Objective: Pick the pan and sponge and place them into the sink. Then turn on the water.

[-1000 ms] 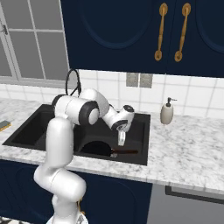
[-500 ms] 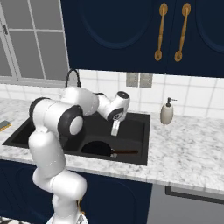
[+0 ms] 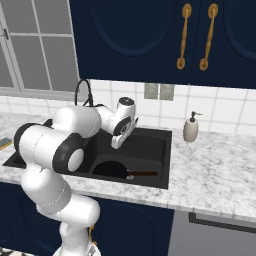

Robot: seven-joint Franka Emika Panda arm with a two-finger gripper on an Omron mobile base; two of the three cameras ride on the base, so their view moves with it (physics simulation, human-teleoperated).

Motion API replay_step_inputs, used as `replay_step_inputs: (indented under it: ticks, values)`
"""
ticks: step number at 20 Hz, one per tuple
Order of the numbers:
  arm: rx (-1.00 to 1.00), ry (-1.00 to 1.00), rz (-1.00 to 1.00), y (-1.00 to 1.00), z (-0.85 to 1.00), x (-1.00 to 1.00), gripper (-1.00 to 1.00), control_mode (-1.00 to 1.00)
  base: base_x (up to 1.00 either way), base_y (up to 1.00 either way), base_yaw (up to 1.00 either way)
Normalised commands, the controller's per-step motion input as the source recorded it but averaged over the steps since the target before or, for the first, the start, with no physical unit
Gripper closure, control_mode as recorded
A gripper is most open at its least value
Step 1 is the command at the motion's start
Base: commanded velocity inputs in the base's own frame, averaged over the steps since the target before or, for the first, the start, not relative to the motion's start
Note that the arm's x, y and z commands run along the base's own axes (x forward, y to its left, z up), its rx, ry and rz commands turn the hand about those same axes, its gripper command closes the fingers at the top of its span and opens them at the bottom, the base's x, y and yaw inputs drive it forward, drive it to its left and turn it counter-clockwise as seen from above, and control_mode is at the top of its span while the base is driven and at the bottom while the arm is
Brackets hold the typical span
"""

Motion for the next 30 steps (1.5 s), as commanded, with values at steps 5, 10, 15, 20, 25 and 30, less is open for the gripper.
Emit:
replay_step_inputs:
  ticks: [5,10,15,20,25,30]
  values:
    - [0.17,0.00,-0.50,0.24,0.27,-0.17,-1.00,-1.00,0.00,0.00,0.00]
    - [0.23,0.13,-0.54,0.00,0.23,-0.26,-1.00,-1.00,0.00,0.00,0.00]
    - [0.17,0.26,-0.52,0.01,0.11,-0.20,-1.00,-1.00,0.00,0.00,0.00]
    - [0.01,0.14,-0.21,0.02,0.02,0.00,-1.00,-1.00,0.00,0.00,0.00]
    - [0.00,0.00,-0.03,0.12,0.00,0.00,-1.00,-1.00,0.00,0.00,0.00]
    - [0.03,0.00,-0.15,0.62,0.02,-0.37,-1.00,-1.00,0.00,0.00,0.00]
